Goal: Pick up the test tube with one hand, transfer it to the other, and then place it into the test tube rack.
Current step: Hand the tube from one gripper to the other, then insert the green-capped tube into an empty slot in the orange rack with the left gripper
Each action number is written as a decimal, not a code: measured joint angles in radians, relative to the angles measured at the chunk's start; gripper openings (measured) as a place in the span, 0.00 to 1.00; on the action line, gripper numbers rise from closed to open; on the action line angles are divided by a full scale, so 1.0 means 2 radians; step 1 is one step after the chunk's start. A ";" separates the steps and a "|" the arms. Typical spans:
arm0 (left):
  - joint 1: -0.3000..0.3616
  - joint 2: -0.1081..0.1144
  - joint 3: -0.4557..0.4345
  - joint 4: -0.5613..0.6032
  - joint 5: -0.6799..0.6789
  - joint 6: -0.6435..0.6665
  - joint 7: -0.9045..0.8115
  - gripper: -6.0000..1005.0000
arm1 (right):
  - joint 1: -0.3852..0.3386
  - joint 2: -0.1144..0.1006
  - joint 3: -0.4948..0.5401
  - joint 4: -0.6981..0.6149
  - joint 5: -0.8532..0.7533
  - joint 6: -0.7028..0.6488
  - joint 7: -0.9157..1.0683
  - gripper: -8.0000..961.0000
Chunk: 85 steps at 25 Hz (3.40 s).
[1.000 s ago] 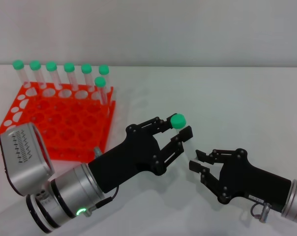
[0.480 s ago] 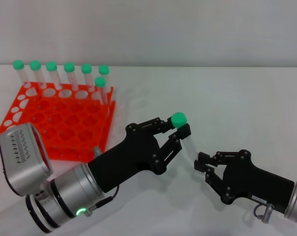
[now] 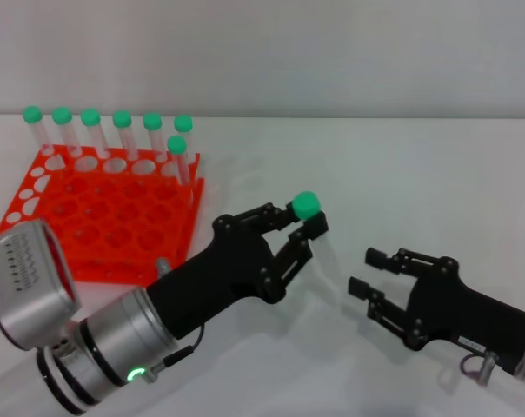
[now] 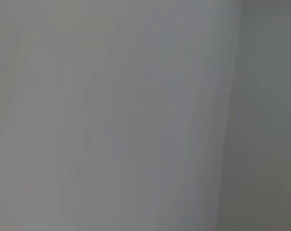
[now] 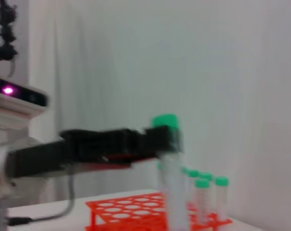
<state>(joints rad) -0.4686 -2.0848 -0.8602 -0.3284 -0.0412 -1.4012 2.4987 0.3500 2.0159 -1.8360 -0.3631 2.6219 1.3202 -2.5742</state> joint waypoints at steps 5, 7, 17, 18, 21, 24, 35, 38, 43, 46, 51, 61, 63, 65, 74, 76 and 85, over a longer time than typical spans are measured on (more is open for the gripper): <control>0.024 0.003 -0.011 0.012 -0.040 -0.033 0.015 0.24 | -0.013 -0.001 0.068 0.027 0.000 0.000 -0.002 0.47; 0.038 0.004 -0.043 0.030 -0.046 -0.055 0.019 0.24 | -0.019 -0.003 0.111 0.039 0.000 0.001 -0.002 0.51; 0.063 0.006 -0.180 0.117 -0.059 -0.116 0.051 0.24 | -0.039 -0.004 0.319 0.069 0.000 0.024 -0.005 0.84; 0.061 0.007 -0.181 0.119 -0.065 -0.115 0.061 0.24 | -0.037 -0.004 0.331 0.073 0.000 0.028 -0.005 0.86; 0.055 0.007 -0.182 0.120 -0.083 -0.112 0.089 0.24 | -0.034 -0.003 0.350 0.078 0.000 0.034 -0.005 0.89; 0.044 0.006 -0.182 0.120 -0.102 -0.093 0.113 0.24 | -0.033 -0.003 0.351 0.078 0.000 0.035 -0.005 0.90; -0.030 0.005 -0.184 0.115 -0.126 0.037 0.124 0.24 | -0.015 -0.001 0.349 0.105 0.001 0.035 -0.005 0.90; -0.037 0.004 -0.184 0.108 -0.126 0.071 0.124 0.24 | -0.012 -0.001 0.349 0.110 0.000 0.036 -0.002 0.90; -0.039 0.004 -0.182 0.094 -0.124 0.112 0.124 0.24 | -0.010 0.000 0.348 0.113 0.000 0.037 -0.001 0.90; -0.041 0.004 -0.182 0.092 -0.123 0.127 0.124 0.24 | -0.008 0.000 0.348 0.116 0.000 0.040 0.000 0.89; -0.051 0.005 -0.183 0.091 -0.123 0.149 0.124 0.24 | -0.006 0.000 0.348 0.116 -0.001 0.042 0.000 0.89; -0.065 0.005 -0.184 0.091 -0.123 0.158 0.124 0.24 | -0.001 0.000 0.349 0.116 -0.001 0.039 -0.002 0.89; -0.066 0.005 -0.184 0.091 -0.123 0.167 0.125 0.24 | 0.000 0.000 0.350 0.116 0.000 0.039 -0.002 0.89; -0.069 0.005 -0.185 0.091 -0.123 0.183 0.125 0.24 | 0.000 0.000 0.351 0.116 0.000 0.039 -0.002 0.89; -0.074 0.003 -0.183 0.091 -0.123 0.202 0.124 0.24 | 0.007 0.003 0.352 0.116 0.000 0.037 -0.005 0.89; -0.076 0.004 -0.182 0.091 -0.123 0.212 0.125 0.24 | 0.007 0.003 0.352 0.116 0.000 0.037 -0.005 0.89; -0.093 0.002 -0.181 0.090 -0.122 0.288 0.128 0.24 | 0.010 0.004 0.351 0.116 0.001 0.037 -0.005 0.89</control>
<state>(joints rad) -0.6554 -2.0808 -1.2214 -0.1480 -0.2849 -0.8259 2.7537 0.3693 2.0233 -1.1338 -0.1318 2.6232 1.3943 -2.5833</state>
